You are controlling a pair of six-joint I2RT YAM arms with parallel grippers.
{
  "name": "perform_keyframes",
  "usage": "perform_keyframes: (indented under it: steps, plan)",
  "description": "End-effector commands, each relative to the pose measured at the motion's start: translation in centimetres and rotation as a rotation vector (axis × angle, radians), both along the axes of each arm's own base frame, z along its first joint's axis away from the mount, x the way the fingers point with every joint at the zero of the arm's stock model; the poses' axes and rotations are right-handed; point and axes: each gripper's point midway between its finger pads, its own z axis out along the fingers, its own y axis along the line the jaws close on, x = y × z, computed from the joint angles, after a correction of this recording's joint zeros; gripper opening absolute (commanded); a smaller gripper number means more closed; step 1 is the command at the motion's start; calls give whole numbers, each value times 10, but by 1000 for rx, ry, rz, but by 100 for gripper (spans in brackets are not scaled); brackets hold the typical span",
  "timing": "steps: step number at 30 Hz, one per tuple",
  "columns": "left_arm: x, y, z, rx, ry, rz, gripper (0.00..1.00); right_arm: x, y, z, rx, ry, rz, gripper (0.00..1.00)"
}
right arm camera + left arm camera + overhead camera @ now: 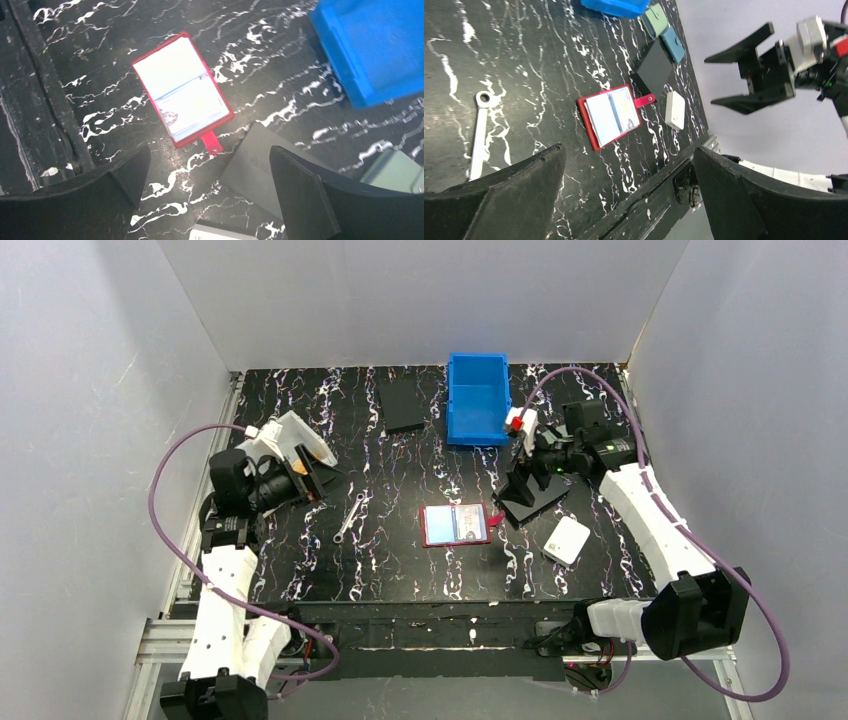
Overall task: Take the credit cards out of the card holder
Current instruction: Remove the credit card from the card holder.
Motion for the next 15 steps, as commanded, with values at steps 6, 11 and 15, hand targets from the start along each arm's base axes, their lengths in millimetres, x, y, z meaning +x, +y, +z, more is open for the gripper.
perform_keyframes:
  steps: [6, 11, 15]
  plan:
    - [-23, -43, -15, 100, 35, -100, 98, 35, -56, 45, 148, -24, -340, 98]
    - [-23, -35, -6, 175, 13, -50, 98, 48, -89, 59, 145, -52, -571, 98]
    - [-21, -22, -6, 248, 32, 6, 98, 52, -102, 76, 163, -118, -690, 98]
